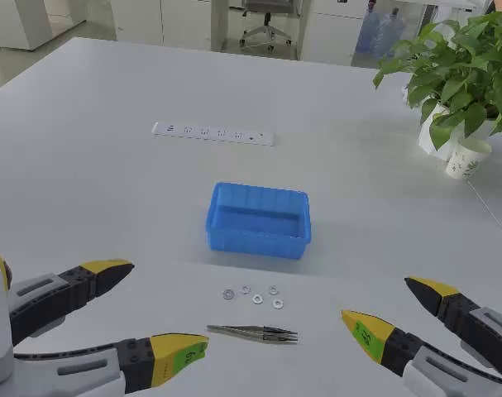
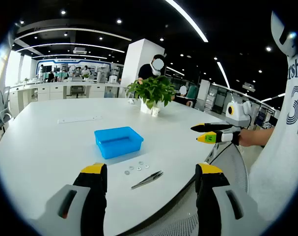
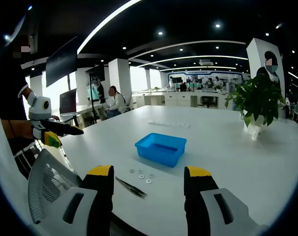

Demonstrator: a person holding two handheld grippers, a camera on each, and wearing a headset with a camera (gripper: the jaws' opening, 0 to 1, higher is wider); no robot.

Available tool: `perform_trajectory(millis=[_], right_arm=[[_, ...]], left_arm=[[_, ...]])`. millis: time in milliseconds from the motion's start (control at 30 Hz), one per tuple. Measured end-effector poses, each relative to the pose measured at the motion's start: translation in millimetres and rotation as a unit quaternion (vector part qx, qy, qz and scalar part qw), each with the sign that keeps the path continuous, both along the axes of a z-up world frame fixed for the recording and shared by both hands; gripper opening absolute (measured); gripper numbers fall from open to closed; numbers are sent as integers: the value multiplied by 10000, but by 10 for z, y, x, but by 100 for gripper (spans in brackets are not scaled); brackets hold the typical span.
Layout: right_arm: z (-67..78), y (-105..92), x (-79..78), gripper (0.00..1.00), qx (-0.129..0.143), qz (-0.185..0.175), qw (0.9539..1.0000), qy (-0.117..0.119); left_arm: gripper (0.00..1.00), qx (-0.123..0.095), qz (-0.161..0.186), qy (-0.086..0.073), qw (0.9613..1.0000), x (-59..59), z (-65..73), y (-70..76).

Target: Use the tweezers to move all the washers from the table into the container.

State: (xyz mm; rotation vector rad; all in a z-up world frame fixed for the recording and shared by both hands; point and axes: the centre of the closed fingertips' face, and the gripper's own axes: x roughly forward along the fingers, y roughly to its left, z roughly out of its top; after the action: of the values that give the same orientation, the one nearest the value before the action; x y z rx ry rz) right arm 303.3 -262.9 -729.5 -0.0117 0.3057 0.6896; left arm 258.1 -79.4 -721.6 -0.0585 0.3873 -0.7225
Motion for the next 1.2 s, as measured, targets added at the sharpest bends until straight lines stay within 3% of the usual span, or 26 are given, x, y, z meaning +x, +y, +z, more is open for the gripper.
perform_trajectory(millis=[1200], right_arm=[[-12, -10, -5, 58, -34, -37, 10000, 17]], left_arm=[[78, -26, -55, -5, 10000, 23, -4, -20]])
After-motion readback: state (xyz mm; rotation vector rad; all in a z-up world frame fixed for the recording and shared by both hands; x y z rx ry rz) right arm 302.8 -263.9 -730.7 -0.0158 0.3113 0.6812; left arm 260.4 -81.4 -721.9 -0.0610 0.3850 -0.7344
